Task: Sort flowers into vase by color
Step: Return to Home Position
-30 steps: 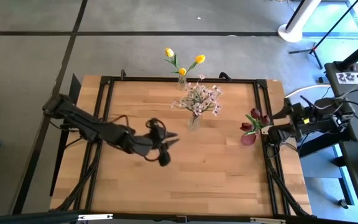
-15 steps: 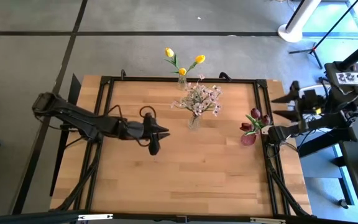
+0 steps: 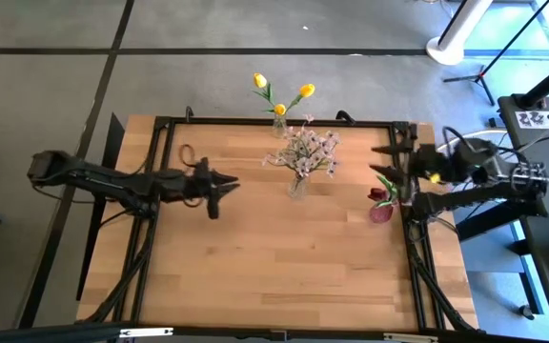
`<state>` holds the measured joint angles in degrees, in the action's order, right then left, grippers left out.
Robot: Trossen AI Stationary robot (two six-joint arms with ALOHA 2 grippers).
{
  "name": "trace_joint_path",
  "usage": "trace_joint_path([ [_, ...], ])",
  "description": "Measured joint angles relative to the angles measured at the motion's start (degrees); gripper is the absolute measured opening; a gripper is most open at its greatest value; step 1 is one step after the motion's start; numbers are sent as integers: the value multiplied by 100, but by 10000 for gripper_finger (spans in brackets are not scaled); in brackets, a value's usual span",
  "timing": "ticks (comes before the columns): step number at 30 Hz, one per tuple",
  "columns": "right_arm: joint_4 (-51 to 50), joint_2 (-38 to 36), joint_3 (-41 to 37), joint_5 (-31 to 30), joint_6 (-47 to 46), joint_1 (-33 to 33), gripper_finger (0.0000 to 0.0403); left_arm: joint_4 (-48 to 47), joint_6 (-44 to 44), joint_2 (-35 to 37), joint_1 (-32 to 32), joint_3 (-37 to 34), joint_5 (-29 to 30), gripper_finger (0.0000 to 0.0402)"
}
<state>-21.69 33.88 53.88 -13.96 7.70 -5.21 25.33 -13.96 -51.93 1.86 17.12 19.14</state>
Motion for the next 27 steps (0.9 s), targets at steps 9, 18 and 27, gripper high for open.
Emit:
trace_joint_path([
  [9, 1265, 432, -108, 1457, -177, 2574, 133, 1045, 27, 1491, -50, -1286, 52, 88],
  [18, 393, -990, -138, 2559, -261, 3987, 11, 1022, -234, 1932, -38, -1597, 89, 88],
  [27, 113, -2973, -1047, 1861, -288, 3960, 3, 34, -223, 2915, -78, -1671, -688, 88],
])
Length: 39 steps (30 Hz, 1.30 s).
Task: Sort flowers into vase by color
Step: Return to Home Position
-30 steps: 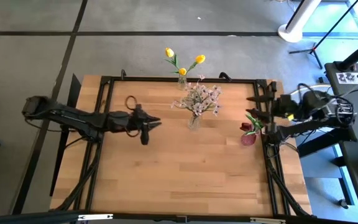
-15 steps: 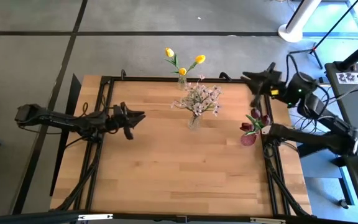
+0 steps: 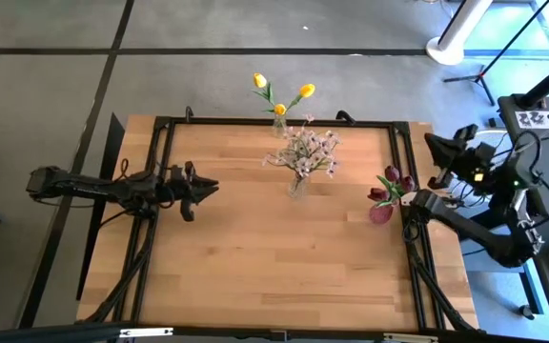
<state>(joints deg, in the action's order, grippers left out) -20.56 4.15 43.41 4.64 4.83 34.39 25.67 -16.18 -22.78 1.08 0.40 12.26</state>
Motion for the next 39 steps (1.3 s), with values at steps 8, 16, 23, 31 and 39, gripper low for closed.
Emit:
trace_joint_path([
  [8, 848, -388, -1093, -704, -232, 17, 3, -76, 219, 221, 220, 0, 12, 88],
  [16, 2507, -371, -2448, -2361, -347, 15, 2, -77, 439, 221, 478, 0, 76, 88],
  [23, 2638, -360, -3058, -3942, -464, 15, 1, -125, 585, 218, 583, 2, 76, 88],
  [31, 1846, -363, -3466, -4934, -1088, 15, 1, -281, 780, 218, 932, 2, 73, 88],
  [39, 1422, -353, -3936, -3773, -1638, 9, 0, -258, 979, 218, 1212, 4, 55, 88],
])
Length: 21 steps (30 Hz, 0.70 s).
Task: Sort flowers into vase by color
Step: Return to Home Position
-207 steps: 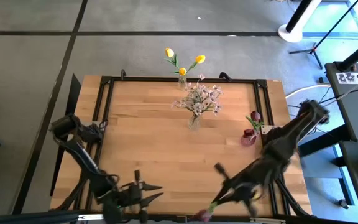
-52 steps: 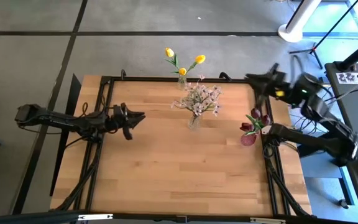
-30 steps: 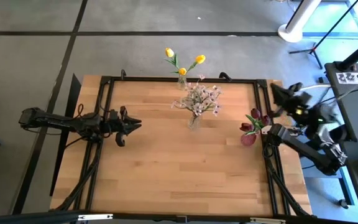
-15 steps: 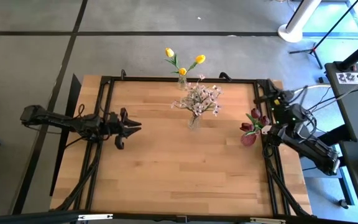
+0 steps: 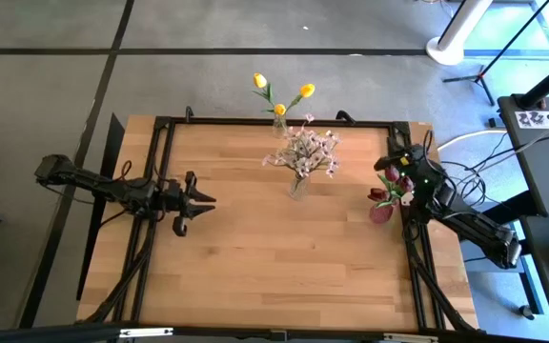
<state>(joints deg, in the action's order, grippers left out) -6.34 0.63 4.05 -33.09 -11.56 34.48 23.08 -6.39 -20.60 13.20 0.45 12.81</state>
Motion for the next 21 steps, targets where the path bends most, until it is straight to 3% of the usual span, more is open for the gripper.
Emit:
trace_joint_path([
  [7, 93, 21, -35, 1114, 575, -500, 0, 62, -195, 4, 10, 0, -55, 88],
  [12, 74, 24, -41, 1480, 627, -821, 0, -11, -260, 0, 10, 2, -225, 88],
  [21, 30, 24, -52, 1963, 988, -824, 5, -39, -339, -2, -34, 2, -336, 88],
])
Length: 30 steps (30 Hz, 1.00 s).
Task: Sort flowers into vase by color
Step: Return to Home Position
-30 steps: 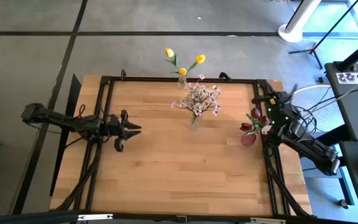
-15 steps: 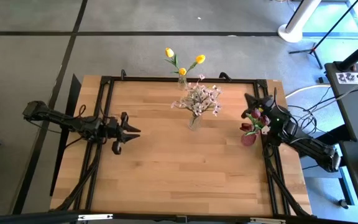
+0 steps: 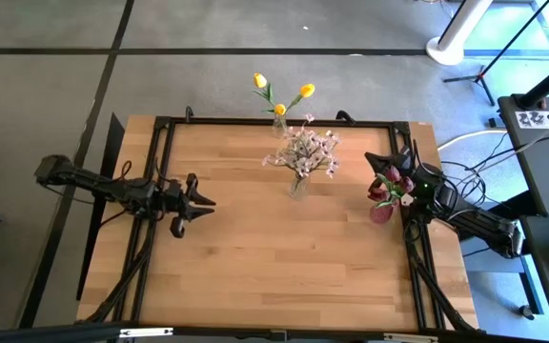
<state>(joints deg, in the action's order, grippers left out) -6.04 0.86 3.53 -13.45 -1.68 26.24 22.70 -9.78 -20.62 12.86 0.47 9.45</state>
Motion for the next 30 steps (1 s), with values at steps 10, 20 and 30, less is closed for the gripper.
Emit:
trace_joint_path([
  [10, 21, 0, -4, -43, 27, 0, 9, 212, 13, 30, -1143, 2, -283, 88],
  [20, 20, 0, -7, -41, 29, 0, 9, -1578, 695, 1804, -1156, 2, 204, 88],
  [30, 28, 2, -11, -45, 30, 2, 10, -2025, 291, 1920, -1161, 2, 290, 88],
])
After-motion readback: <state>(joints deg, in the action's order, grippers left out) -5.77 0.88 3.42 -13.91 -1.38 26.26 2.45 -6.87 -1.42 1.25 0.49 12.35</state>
